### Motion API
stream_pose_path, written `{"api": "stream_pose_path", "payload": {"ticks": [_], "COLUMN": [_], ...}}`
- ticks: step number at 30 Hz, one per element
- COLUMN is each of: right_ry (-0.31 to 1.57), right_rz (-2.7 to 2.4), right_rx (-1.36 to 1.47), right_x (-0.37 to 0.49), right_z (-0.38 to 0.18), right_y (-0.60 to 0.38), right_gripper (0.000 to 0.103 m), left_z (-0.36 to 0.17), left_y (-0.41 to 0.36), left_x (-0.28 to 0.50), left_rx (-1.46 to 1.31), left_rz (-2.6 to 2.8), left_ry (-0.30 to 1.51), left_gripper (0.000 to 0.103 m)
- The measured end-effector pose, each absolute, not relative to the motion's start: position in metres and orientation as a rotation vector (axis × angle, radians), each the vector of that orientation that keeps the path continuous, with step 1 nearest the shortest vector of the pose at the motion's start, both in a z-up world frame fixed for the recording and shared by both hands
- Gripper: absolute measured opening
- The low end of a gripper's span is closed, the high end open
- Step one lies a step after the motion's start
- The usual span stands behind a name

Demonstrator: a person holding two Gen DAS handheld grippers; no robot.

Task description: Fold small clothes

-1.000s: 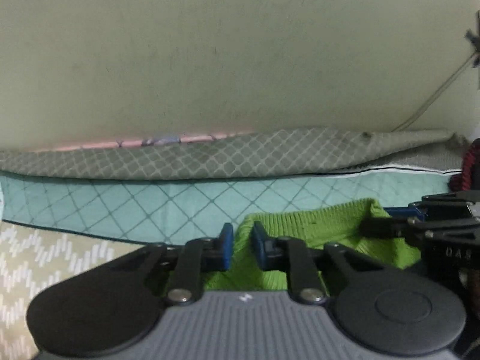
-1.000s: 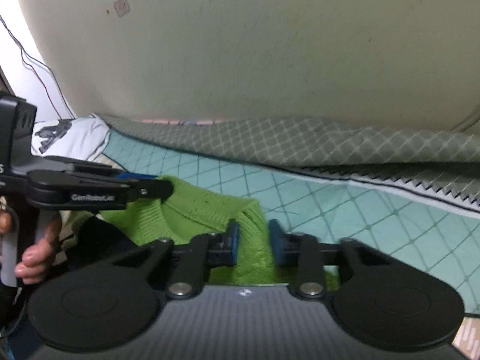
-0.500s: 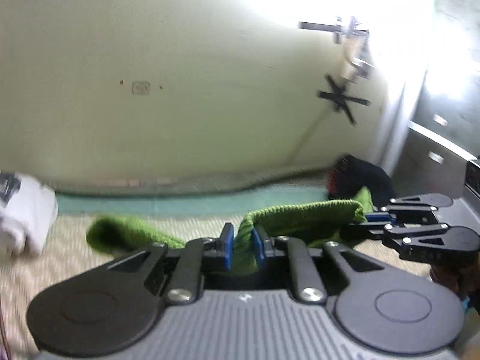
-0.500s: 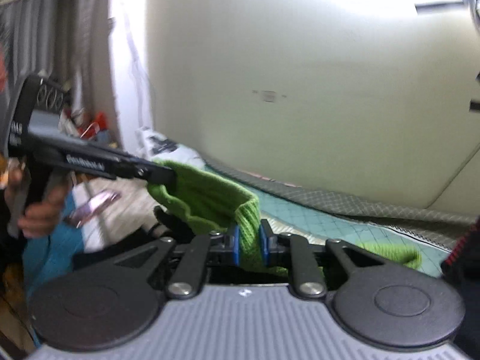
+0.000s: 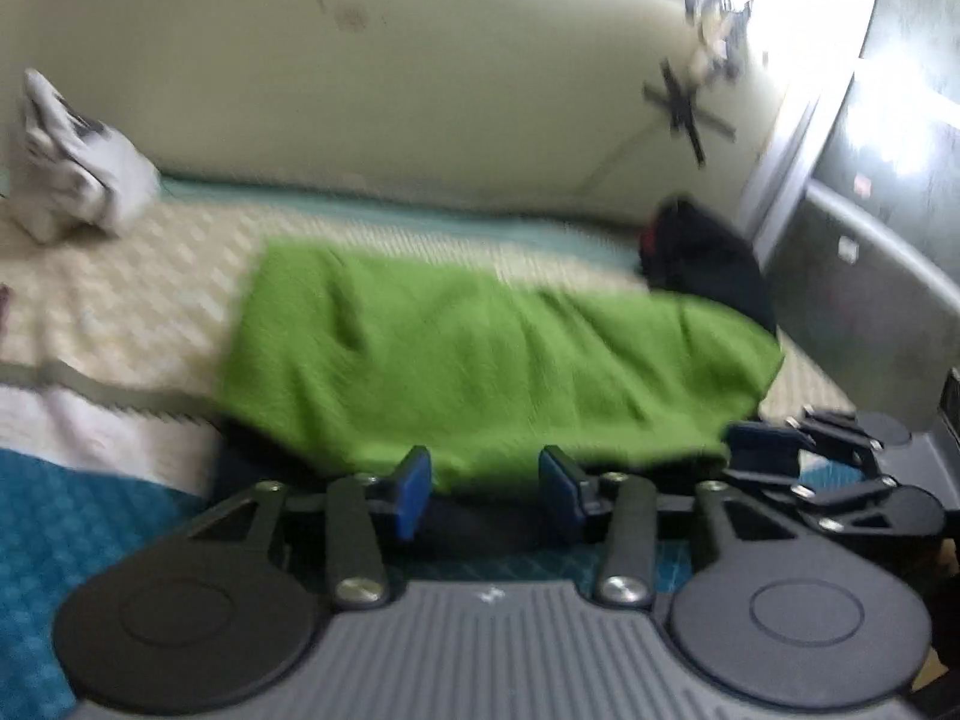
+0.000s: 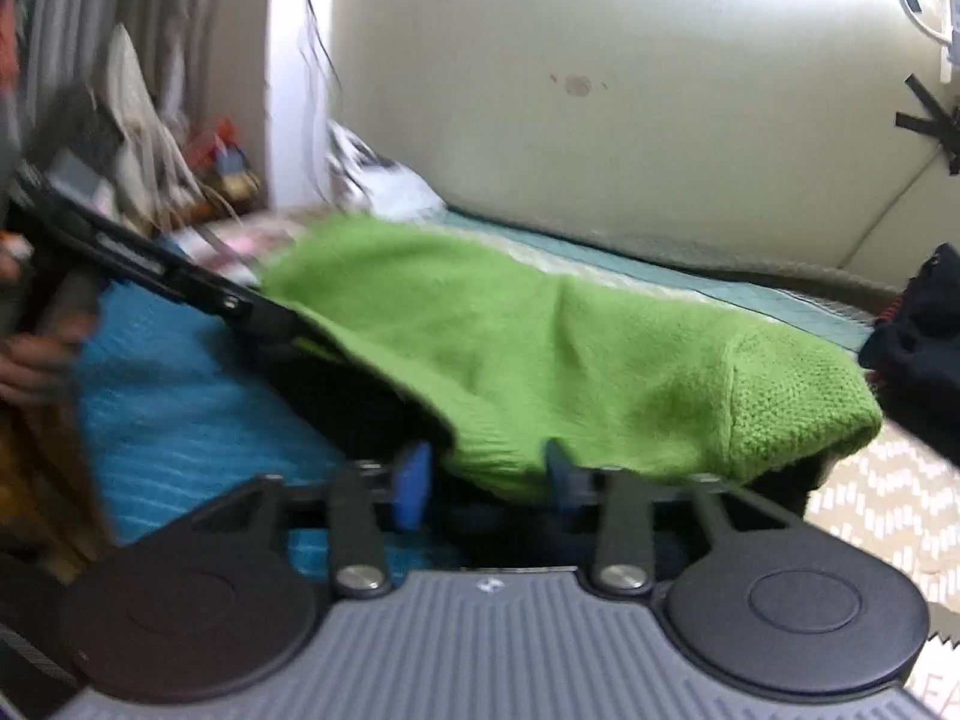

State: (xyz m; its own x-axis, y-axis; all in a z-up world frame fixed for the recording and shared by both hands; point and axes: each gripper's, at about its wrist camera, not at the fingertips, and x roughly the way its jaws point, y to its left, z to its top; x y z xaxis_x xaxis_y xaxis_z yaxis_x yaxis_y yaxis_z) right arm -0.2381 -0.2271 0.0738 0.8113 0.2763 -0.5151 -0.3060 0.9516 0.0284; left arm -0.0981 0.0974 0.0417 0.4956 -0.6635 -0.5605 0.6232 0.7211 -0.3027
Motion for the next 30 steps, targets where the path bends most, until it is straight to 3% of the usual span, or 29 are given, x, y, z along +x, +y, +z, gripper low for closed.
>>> {"api": "stream_pose_path", "payload": {"ticks": [5,10,15,17,20,23,30], "right_ry": [0.393,0.338,0.495,0.632,0.588,0.591,0.46], "right_rz": [0.245,0.053,-0.012,-0.001,-0.026,-0.033,-0.012], "right_rx": [-0.039,0.085,0.124,0.123,0.004,0.065,0.117], "right_x": [-0.249,-0.22,-0.182,-0.176,-0.194,-0.193,-0.19], "right_z": [0.115,0.129,0.097,0.071,0.063,0.068,0.102], "right_y": [-0.251,-0.289,-0.292,-0.284,-0.268,-0.279,-0.279], "right_gripper": [0.048,0.048,0.044,0.044,0.043,0.035,0.039], "left_z": [0.07,0.055,0.02,0.02,0.017,0.019,0.05], "left_y": [0.134,0.092,0.059,0.057,0.053,0.052,0.071], "left_x": [-0.064,-0.019,0.044,0.055,0.049,0.03,-0.017], "left_rx": [-0.2,-0.092,0.015,0.004,0.031,0.1,-0.081], "left_rz": [-0.685,-0.717,-0.619,-0.6,-0.583,-0.574,-0.679], "left_ry": [0.651,0.706,0.765,0.761,0.733,0.7,0.645], "left_gripper": [0.042,0.038,0.032,0.024,0.024,0.026,0.032]}}
